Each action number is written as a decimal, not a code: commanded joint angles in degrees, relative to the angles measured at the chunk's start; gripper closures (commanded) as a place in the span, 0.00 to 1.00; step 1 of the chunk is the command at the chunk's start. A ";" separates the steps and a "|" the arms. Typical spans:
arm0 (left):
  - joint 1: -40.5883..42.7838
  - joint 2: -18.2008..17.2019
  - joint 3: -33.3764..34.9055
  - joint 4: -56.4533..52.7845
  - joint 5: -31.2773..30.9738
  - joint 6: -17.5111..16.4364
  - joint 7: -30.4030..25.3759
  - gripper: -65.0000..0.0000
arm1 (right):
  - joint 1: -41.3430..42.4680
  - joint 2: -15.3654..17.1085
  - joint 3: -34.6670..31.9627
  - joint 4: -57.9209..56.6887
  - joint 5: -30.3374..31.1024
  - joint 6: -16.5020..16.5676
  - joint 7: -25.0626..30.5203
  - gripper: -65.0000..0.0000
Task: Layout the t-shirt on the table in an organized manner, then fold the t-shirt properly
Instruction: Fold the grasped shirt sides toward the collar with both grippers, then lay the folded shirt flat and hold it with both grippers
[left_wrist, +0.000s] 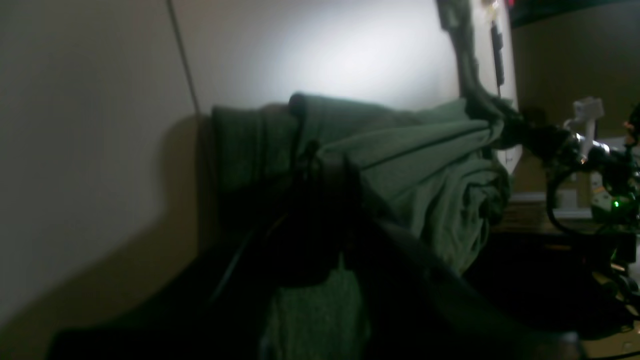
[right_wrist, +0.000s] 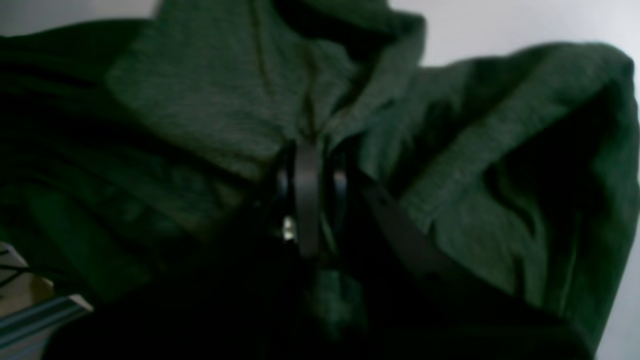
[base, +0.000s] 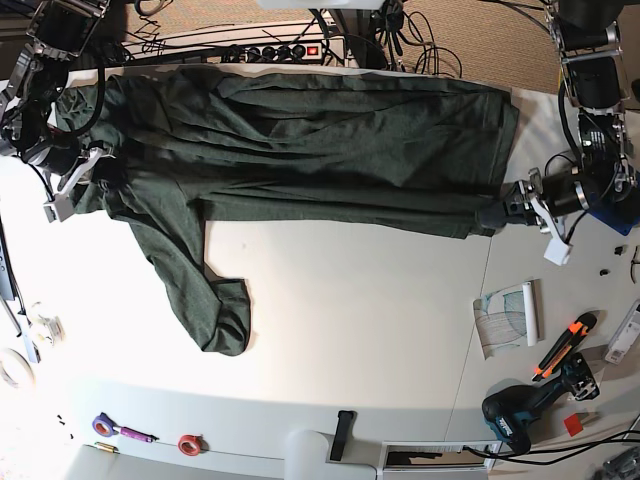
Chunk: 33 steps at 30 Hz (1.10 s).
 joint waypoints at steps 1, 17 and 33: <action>-0.92 -0.92 -0.24 1.03 -1.42 -0.28 -1.14 1.00 | 0.61 1.42 0.48 0.26 -0.72 0.03 1.53 1.00; -0.74 -0.83 -0.31 1.16 -9.95 -0.28 7.19 1.00 | 0.61 1.46 0.50 -1.03 11.15 0.03 -1.18 1.00; 3.26 -0.66 -0.31 8.31 -9.95 -0.28 7.34 1.00 | -5.79 1.42 0.50 9.42 7.89 0.03 1.22 1.00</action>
